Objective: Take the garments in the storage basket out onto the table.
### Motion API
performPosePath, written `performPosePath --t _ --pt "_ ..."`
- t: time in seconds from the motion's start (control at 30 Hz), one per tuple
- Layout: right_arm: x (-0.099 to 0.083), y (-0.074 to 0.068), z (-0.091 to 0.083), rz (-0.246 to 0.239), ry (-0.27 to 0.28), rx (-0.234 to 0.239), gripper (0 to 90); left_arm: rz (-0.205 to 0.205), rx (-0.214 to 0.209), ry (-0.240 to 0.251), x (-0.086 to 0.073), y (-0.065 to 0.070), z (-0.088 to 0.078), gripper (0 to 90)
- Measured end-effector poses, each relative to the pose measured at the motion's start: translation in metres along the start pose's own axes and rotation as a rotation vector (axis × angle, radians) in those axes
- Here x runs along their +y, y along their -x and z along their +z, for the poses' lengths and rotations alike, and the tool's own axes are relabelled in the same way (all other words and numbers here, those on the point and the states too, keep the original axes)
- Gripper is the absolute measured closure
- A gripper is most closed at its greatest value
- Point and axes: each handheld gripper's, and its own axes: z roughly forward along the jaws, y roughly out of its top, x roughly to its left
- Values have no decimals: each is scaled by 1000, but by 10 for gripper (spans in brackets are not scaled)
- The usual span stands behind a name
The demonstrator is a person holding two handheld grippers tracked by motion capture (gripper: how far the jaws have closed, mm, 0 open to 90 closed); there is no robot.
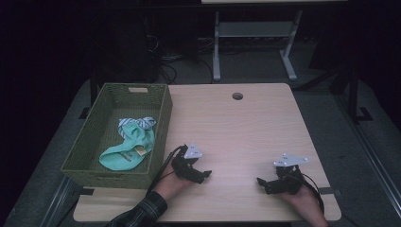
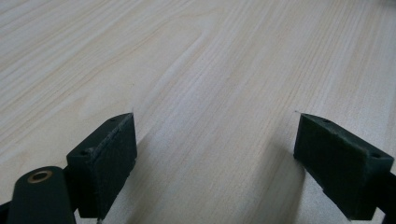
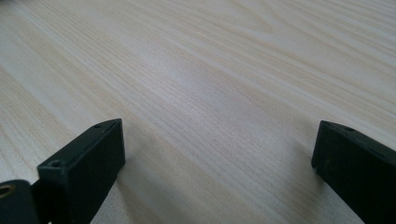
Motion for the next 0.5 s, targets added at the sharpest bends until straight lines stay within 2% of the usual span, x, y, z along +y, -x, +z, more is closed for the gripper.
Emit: performPosePath --t 0.23,0.5 --pt "0 0 0 0 0 0 21 -3 5 -2 0 0 0 124" --pt "0 0 0 1 -1 -1 21 -3 6 -46 2 -3 -4 128"
